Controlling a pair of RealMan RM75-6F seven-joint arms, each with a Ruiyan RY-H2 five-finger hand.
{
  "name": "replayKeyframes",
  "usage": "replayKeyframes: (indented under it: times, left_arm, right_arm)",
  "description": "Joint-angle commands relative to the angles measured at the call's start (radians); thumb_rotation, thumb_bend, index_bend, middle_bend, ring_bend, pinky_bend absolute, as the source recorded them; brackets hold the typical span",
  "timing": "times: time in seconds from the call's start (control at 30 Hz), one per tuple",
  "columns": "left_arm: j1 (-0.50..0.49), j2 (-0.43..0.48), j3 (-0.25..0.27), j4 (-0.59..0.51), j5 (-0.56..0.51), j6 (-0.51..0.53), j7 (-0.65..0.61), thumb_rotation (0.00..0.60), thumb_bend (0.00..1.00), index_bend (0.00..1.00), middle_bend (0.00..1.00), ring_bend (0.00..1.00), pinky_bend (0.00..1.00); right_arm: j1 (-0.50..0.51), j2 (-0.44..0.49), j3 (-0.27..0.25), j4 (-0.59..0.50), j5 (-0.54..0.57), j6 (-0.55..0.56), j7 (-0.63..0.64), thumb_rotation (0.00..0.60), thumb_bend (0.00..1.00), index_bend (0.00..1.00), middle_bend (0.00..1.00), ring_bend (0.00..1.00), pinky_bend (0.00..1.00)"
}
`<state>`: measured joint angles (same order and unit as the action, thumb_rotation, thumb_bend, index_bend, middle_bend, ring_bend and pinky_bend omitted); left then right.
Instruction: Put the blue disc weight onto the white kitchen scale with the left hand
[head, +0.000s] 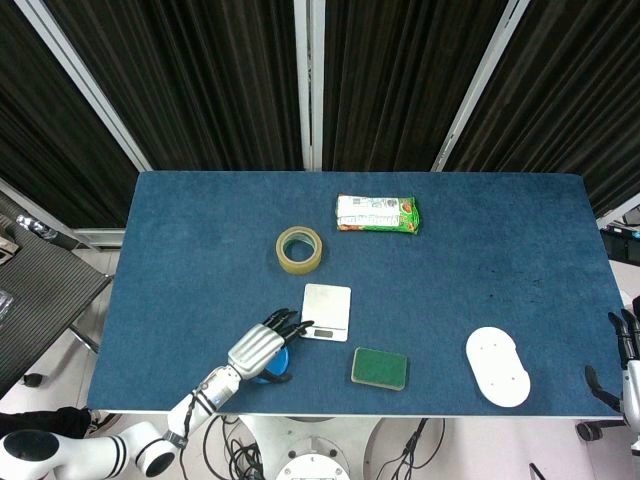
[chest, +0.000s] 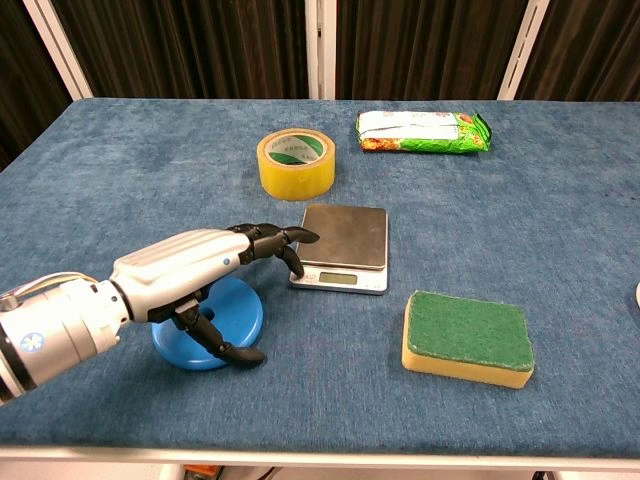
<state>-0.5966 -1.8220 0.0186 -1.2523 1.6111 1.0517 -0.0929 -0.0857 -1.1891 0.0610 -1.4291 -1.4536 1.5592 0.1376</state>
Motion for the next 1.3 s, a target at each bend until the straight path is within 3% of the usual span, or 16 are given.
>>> replayKeyframes:
  times: [0.03,0.43,0.7,0.8,0.97,1.3]
  left_arm:
    - [-0.002,-0.002,0.002,0.002,-0.003,-0.003,0.001,0.6,0.16,0.03,0.22,0.0,0.0]
    - [-0.015,-0.001,0.007,-0.001,-0.03,-0.04,0.007,0.6,0.17,0.03,0.22,0.0,0.0]
    - [-0.007,0.055,-0.016,-0.088,-0.004,0.046,-0.009,0.6,0.16,0.03,0.19,0.0,0.0]
    - [0.0,0.11,-0.013,-0.162,-0.017,0.045,0.025,0.6,0.17,0.03,0.16,0.0,0.0]
    - [0.0,0.208,0.01,-0.308,-0.094,-0.039,0.146,0.6,0.13,0.03,0.1,0.0,0.0]
    - [0.027,0.205,0.027,-0.299,-0.162,-0.054,0.276,0.6,0.12,0.03,0.08,0.0,0.07]
  right_arm:
    - [0.0,-0.001,0.0,0.002,0.0,-0.001,0.0,0.6,0.28,0.0,0.0,0.0,0.0]
    - [0.003,-0.011,-0.003,0.014,0.01,-0.02,0.002,0.6,0.28,0.0,0.0,0.0,0.0]
    - [-0.003,-0.009,0.0,0.016,0.008,-0.007,0.011,0.6,0.28,0.0,0.0,0.0,0.0]
    - [-0.002,-0.01,0.0,0.017,0.008,-0.01,0.01,0.6,0.28,0.0,0.0,0.0,0.0]
    - [0.001,-0.016,-0.002,0.015,0.004,-0.013,0.003,0.6,0.28,0.0,0.0,0.0,0.0]
    - [-0.006,-0.009,-0.002,0.009,0.008,-0.006,0.002,0.6,0.28,0.0,0.0,0.0,0.0]
